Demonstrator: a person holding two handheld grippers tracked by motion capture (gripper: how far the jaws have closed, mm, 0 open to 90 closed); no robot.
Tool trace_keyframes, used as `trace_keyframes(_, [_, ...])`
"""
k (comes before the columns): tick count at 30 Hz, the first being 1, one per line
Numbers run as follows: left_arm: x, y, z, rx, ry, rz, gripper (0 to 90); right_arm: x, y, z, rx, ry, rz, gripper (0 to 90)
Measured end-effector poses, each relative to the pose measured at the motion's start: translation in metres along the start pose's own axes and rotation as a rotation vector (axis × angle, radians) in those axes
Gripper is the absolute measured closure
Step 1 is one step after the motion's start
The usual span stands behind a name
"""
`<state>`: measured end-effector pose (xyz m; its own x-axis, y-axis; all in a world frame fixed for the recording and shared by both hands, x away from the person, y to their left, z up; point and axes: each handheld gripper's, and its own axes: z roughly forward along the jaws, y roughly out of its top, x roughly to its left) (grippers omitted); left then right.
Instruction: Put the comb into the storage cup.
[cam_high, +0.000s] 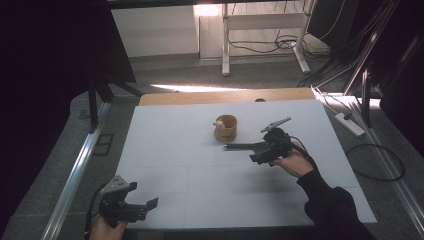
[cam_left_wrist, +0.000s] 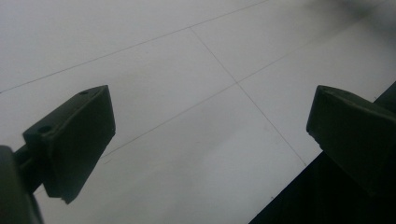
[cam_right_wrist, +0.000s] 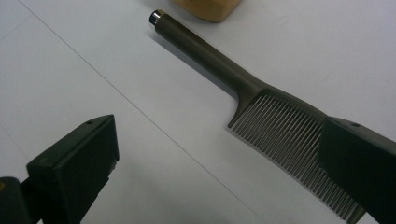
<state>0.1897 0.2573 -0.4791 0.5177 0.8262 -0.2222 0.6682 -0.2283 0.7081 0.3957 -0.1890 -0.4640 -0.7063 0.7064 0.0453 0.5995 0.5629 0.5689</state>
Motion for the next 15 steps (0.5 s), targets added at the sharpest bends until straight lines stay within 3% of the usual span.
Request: trace_keyframes(15, [0.0003,0.0002,0.0002,0.001,-0.002,0.001,2.1,-0.0023,0.0098,0.0083,0.018,-0.008,0.001,0.0])
